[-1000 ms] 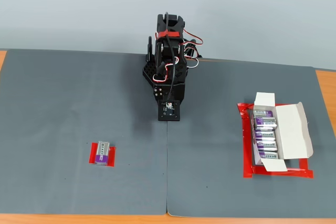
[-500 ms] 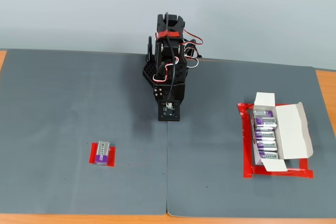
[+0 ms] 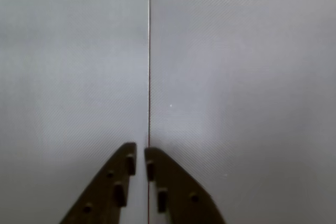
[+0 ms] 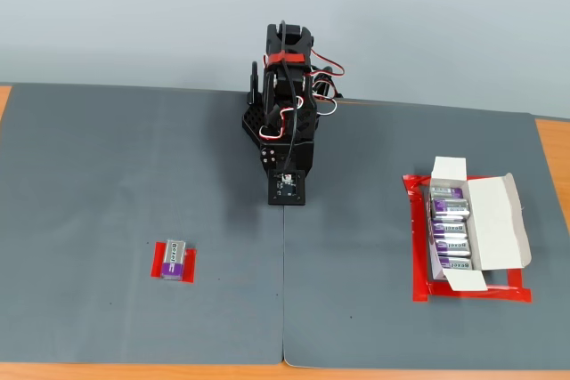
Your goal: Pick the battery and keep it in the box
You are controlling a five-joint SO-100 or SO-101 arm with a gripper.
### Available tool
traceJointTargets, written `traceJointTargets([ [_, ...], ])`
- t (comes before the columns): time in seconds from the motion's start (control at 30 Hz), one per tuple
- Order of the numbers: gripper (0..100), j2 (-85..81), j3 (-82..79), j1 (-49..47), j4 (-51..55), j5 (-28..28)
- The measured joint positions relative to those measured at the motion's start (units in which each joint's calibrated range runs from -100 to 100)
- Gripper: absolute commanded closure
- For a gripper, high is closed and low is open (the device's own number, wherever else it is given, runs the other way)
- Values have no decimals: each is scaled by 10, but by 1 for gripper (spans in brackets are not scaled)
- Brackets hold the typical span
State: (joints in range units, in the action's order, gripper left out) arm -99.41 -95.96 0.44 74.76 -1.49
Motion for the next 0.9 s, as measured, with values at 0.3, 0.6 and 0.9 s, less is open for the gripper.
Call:
traceJointTargets([
  [0.3,98,0,0,0,0,0],
  [0.6,98,0,0,0,0,0],
  [0.9,98,36,13,0,-5,0],
])
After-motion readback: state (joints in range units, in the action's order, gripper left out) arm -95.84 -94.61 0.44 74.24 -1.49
